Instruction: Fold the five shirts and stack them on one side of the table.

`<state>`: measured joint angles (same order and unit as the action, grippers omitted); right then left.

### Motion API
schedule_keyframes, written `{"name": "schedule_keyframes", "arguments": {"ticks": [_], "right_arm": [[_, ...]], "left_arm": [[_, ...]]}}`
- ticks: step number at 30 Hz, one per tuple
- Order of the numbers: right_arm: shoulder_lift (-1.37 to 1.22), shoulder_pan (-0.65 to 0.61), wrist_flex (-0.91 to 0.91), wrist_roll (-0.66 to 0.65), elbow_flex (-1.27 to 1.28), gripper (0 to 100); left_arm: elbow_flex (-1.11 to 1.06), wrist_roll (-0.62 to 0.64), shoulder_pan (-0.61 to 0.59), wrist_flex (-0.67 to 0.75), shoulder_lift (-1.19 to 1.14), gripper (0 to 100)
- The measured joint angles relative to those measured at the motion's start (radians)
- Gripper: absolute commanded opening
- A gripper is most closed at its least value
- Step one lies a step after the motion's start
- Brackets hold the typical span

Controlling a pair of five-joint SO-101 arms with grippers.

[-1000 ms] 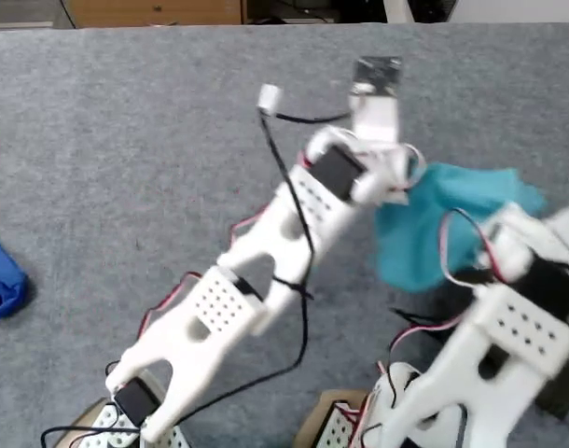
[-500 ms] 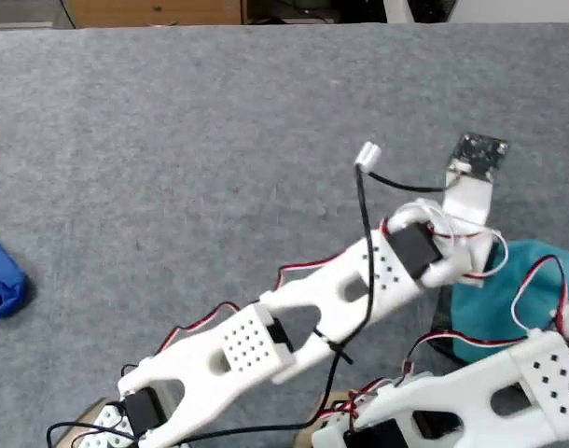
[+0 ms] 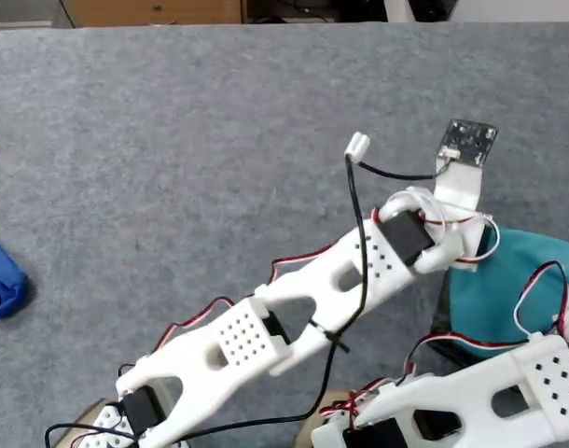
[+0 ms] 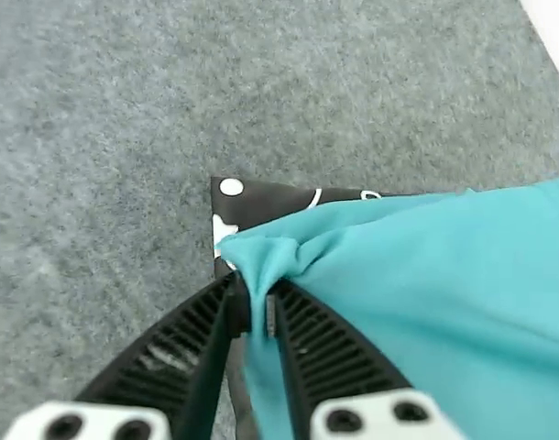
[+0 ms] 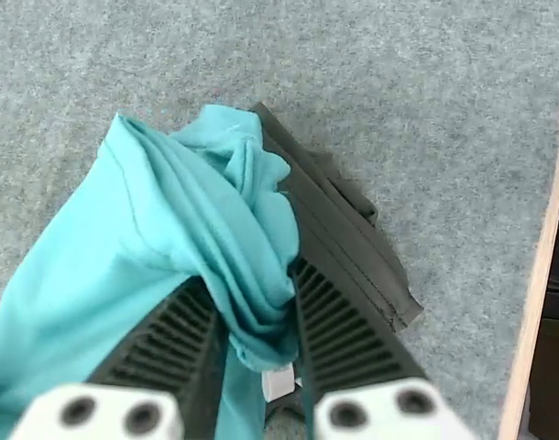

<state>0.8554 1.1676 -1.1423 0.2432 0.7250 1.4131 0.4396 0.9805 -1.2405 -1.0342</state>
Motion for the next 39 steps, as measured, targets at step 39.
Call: {"name": "schedule_keyframes", "arguments": {"ticks": [39], "right_arm": [[0.0,-0.568,0.256,-0.021,-0.092,0.5]], "left_arm": [[0.051,-0.003,-0.307,-0.227,0.02,8]]}}
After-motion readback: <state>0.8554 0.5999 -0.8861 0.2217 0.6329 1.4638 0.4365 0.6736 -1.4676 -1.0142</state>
